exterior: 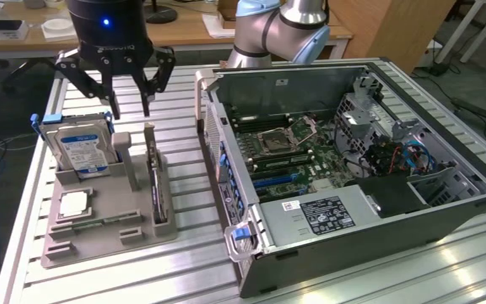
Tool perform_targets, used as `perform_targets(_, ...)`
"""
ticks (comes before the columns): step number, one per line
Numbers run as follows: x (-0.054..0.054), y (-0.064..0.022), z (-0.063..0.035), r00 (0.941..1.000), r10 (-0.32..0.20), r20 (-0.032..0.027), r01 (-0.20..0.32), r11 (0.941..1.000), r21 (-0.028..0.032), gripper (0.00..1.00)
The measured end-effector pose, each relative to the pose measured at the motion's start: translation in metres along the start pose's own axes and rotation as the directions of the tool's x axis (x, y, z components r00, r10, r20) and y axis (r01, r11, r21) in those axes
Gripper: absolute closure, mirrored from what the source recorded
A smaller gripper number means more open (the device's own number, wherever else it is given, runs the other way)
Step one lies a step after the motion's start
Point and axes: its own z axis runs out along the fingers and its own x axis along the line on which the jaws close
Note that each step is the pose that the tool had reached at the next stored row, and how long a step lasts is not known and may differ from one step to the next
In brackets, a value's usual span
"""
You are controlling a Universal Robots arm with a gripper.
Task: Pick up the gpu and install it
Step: 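Pick up the gpu and move the gpu toward the slot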
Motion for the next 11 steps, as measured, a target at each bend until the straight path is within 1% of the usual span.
perform_targets(5, 0.000, -0.0071, 0.0017, 1.0000, 0.000, 0.0000, 0.000, 1.0000, 0.0029, 0.53)
perform_targets(8, 0.000, -0.0095, 0.0063, 1.0000, 0.000, 0.0000, 0.000, 1.0000, 0.0029, 0.53)
perform_targets(11, -0.002, -0.0098, 0.0113, 1.0000, 0.000, -0.0002, 0.000, 1.0000, 0.0031, 0.53)
